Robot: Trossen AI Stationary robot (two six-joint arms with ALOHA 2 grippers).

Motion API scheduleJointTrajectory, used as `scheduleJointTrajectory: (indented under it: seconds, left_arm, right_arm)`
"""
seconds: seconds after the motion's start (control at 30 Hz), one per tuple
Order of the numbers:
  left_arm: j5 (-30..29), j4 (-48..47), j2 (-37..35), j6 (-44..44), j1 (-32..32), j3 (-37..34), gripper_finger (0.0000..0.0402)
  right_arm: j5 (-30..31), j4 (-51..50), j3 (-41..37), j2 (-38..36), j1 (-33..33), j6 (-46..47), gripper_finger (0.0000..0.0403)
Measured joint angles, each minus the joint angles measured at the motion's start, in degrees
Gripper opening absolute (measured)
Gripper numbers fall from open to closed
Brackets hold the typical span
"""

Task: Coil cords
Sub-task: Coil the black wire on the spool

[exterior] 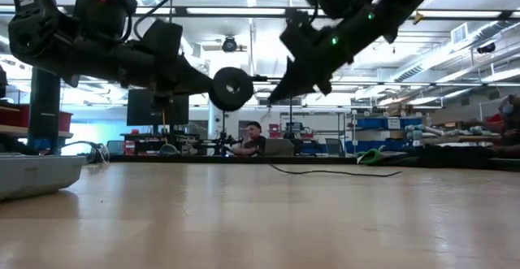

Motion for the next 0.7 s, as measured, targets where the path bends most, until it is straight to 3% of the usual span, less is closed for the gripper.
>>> scheduleJointTrajectory:
  seconds: [0.37,0.53,0.7]
  left_arm:
    - [-2.58,-10.35,0.0,-0.05,0.01,2.77,0.0]
    - [-6.03,-22.3,-0.02,1.52,-0.02,8.62,0.0]
    - [-8.45,-25.03,0.0,3.58,0.0,10.97,0.0]
  right_arm:
    - [-2.5,0.33,1.91,-1.81,-0.08,0.13,0.0]
    - [-4.63,-6.54,6.63,-0.08,-0.04,0.11,0.0]
    - [-4.59,-14.5,9.52,-0.05,-0.1,1.64,0.0]
